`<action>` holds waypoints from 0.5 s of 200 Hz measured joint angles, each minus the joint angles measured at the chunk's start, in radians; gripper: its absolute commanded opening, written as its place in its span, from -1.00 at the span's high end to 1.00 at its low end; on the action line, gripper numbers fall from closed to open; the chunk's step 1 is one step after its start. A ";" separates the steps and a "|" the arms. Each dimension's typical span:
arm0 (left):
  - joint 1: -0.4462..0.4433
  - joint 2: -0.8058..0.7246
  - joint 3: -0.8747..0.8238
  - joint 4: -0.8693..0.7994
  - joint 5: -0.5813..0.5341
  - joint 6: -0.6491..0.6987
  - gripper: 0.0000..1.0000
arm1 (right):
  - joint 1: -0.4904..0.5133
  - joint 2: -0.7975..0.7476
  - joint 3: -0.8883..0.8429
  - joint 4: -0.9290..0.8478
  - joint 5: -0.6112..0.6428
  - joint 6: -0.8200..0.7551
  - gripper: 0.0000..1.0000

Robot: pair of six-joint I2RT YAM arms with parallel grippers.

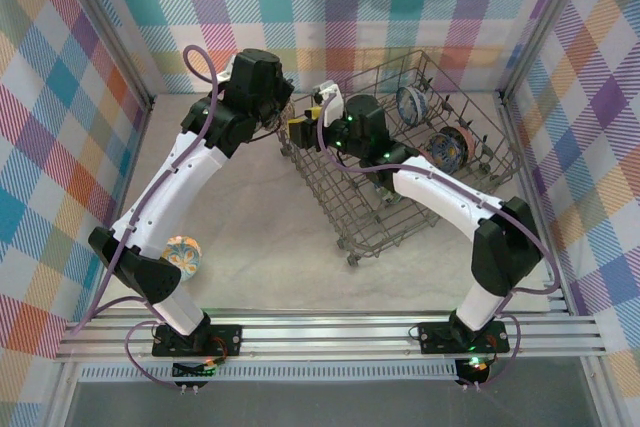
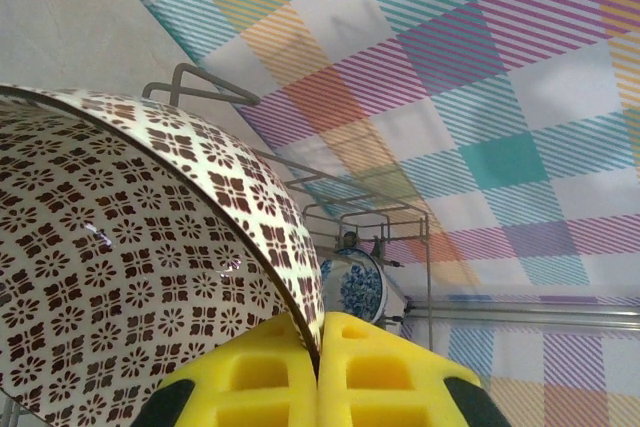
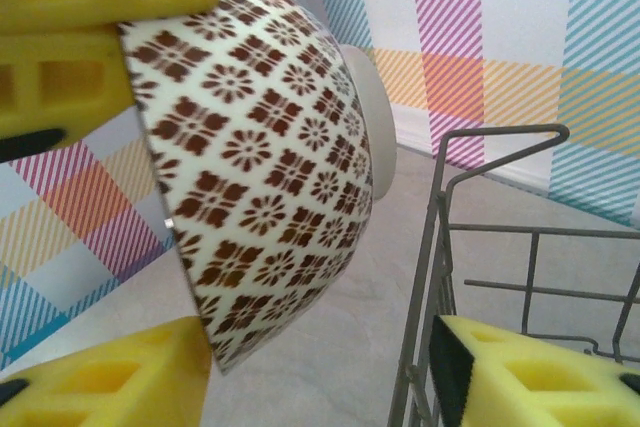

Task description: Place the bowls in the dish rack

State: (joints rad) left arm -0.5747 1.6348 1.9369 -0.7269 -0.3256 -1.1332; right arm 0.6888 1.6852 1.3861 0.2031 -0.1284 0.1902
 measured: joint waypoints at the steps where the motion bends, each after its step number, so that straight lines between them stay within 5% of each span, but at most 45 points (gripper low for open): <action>1: 0.000 0.000 0.000 0.000 0.000 0.000 1.00 | 0.000 0.001 0.000 0.001 0.000 0.002 -0.07; 100: -0.001 0.009 0.003 0.030 -0.006 -0.024 1.00 | 0.027 0.015 0.000 0.108 0.136 0.064 0.28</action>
State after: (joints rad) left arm -0.5755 1.6440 1.9396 -0.6968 -0.3317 -1.1576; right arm 0.7158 1.7004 1.3861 0.3107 0.0074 0.2543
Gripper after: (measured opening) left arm 0.051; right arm 0.372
